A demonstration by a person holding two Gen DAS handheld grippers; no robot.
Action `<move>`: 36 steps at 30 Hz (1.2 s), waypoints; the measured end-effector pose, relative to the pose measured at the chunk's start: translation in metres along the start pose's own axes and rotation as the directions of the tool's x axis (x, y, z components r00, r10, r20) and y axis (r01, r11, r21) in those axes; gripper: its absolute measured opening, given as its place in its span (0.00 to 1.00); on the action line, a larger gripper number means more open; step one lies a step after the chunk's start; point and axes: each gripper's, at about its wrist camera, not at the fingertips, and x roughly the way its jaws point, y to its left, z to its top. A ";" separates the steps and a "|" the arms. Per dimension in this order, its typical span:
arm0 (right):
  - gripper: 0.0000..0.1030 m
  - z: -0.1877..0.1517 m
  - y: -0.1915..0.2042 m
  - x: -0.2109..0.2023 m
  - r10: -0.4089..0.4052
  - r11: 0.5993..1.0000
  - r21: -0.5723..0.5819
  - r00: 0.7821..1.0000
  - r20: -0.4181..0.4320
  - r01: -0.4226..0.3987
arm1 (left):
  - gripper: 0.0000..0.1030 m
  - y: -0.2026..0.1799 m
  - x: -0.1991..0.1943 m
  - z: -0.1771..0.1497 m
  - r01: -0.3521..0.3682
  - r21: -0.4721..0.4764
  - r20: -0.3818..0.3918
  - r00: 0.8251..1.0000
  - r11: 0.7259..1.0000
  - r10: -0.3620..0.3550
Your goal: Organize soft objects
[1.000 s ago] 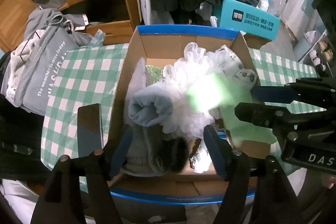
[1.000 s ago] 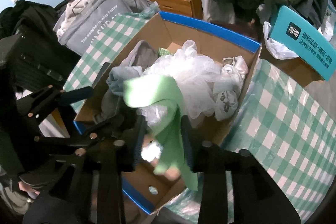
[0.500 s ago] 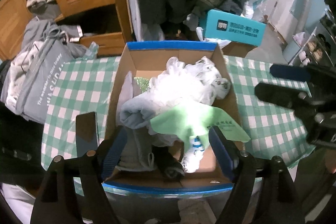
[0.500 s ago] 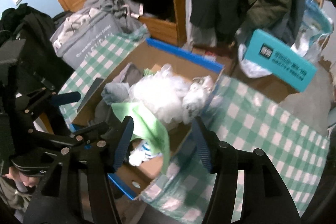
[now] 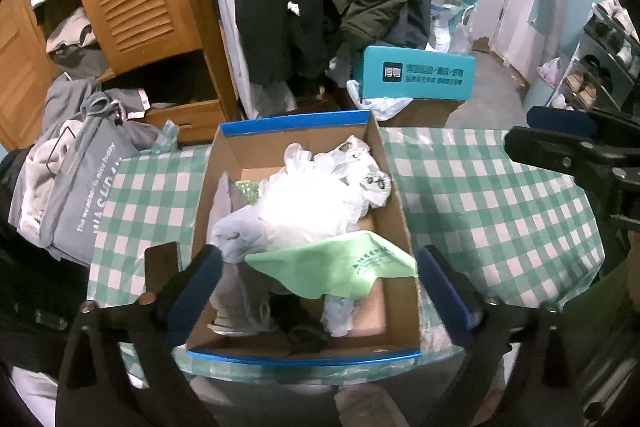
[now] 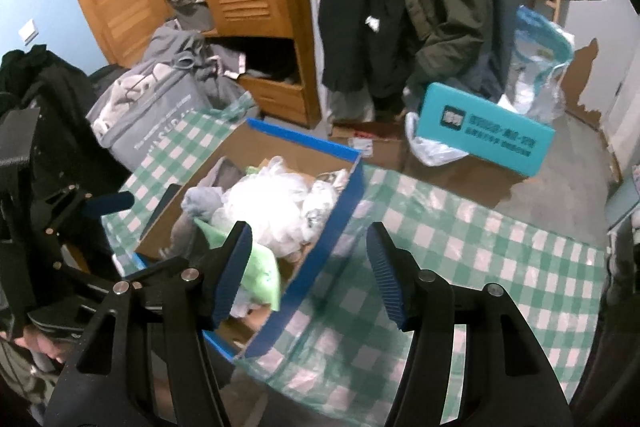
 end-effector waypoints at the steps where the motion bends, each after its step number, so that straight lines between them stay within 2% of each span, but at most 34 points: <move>1: 0.57 -0.002 -0.002 -0.003 0.000 1.000 0.005 1.000 0.004 0.000 | 0.99 -0.002 -0.001 0.000 -0.002 0.002 0.007 1.000 1.000 0.002; 5: 0.57 -0.009 -0.010 -0.011 -0.005 1.000 0.012 1.000 0.017 0.005 | 0.99 -0.010 -0.004 0.003 -0.038 0.025 0.034 0.999 0.999 0.037; 14: 0.57 -0.018 -0.028 -0.015 -0.012 1.000 0.027 1.000 0.023 0.011 | 0.99 -0.018 -0.007 0.008 -0.027 0.007 0.052 0.998 1.000 0.027; 28: 0.57 -0.020 -0.039 -0.012 -0.009 0.999 0.049 1.000 0.009 0.009 | 0.99 -0.030 -0.002 0.010 -0.003 0.023 0.028 1.000 1.000 0.002; 36: 0.57 -0.022 -0.039 -0.010 -0.016 0.999 0.050 1.000 0.000 0.016 | 0.99 -0.025 0.002 0.008 0.002 0.004 0.010 1.000 1.000 -0.002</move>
